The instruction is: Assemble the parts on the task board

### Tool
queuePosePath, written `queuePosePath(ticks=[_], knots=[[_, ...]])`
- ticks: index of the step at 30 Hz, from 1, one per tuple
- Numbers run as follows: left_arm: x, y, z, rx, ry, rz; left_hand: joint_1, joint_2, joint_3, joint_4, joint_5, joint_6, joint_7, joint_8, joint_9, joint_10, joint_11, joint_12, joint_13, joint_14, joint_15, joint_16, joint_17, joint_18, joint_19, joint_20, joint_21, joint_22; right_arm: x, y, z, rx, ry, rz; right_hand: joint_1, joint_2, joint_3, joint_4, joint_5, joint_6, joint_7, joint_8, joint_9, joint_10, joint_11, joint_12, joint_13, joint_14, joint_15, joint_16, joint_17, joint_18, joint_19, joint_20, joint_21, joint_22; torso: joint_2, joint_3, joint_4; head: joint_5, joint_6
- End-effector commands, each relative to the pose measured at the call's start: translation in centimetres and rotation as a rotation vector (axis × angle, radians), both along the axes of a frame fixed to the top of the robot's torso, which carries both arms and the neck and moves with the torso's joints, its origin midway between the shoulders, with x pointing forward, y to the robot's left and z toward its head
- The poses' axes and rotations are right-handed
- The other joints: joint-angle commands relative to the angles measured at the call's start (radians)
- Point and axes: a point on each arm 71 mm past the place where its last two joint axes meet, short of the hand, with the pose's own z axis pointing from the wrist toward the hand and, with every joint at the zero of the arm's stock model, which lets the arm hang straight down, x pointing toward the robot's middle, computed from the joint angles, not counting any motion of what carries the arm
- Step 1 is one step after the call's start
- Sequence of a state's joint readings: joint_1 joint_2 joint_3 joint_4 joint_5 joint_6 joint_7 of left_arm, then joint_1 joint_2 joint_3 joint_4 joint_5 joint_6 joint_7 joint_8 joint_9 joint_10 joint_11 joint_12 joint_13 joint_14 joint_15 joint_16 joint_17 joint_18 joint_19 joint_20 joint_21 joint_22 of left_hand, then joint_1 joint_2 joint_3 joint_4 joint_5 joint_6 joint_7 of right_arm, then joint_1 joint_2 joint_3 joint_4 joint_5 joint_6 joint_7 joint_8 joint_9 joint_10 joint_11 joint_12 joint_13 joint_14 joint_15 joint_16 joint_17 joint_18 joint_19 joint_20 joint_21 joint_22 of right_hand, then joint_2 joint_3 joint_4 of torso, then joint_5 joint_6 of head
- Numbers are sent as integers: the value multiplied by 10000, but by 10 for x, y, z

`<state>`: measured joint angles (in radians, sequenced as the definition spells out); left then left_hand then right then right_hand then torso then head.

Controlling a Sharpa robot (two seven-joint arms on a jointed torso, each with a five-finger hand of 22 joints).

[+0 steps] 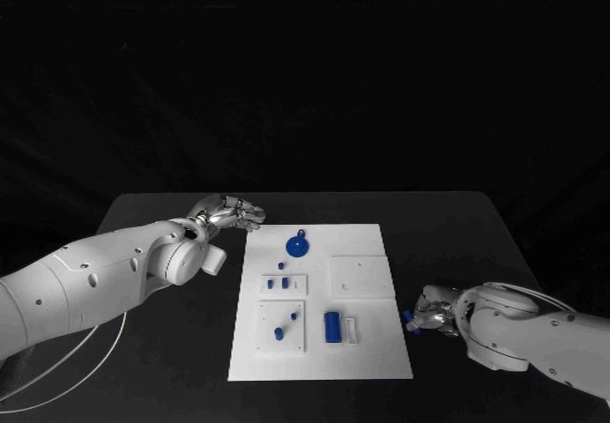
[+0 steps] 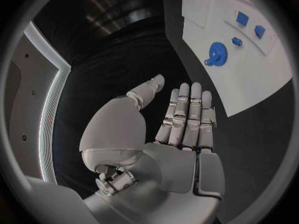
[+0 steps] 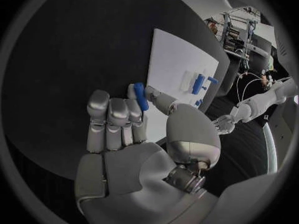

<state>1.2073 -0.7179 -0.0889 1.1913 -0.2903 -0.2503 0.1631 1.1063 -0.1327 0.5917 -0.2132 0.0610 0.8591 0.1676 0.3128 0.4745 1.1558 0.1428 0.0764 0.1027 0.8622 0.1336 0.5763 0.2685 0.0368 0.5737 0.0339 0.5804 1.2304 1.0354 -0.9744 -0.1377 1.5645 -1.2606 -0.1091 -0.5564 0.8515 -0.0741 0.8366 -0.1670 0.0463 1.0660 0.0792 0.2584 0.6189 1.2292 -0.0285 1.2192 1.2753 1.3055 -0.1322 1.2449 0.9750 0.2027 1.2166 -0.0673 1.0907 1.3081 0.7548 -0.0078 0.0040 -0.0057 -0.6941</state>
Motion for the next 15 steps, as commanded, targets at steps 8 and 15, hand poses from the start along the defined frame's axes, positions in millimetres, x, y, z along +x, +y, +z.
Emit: queuePosePath(ticks=[8,15], knots=[[0,-3,0,-82,58,-148,-102,-7,-30,32,-54,-71,-17,32,-14,-38,-8,-5,-18,59,35,-44,21,-31,1,28,-63,20,-3,25,25,905,-599,583,-163,135,96,-7,27,118,1,55,55,54,-25,-32,-20,44,-22,-41,-19,591,21,95,59,168,0,2,2,21,24],[0,-3,0,-75,65,-146,-104,-10,-33,36,-53,-71,-17,32,-15,-38,-9,-4,-20,60,35,-49,28,-31,1,27,-67,23,-5,50,23,1754,-127,707,-212,218,122,-13,27,139,-6,54,41,83,-31,-18,-7,47,-28,-43,-23,591,28,98,67,164,8,-1,7,95,-14]])
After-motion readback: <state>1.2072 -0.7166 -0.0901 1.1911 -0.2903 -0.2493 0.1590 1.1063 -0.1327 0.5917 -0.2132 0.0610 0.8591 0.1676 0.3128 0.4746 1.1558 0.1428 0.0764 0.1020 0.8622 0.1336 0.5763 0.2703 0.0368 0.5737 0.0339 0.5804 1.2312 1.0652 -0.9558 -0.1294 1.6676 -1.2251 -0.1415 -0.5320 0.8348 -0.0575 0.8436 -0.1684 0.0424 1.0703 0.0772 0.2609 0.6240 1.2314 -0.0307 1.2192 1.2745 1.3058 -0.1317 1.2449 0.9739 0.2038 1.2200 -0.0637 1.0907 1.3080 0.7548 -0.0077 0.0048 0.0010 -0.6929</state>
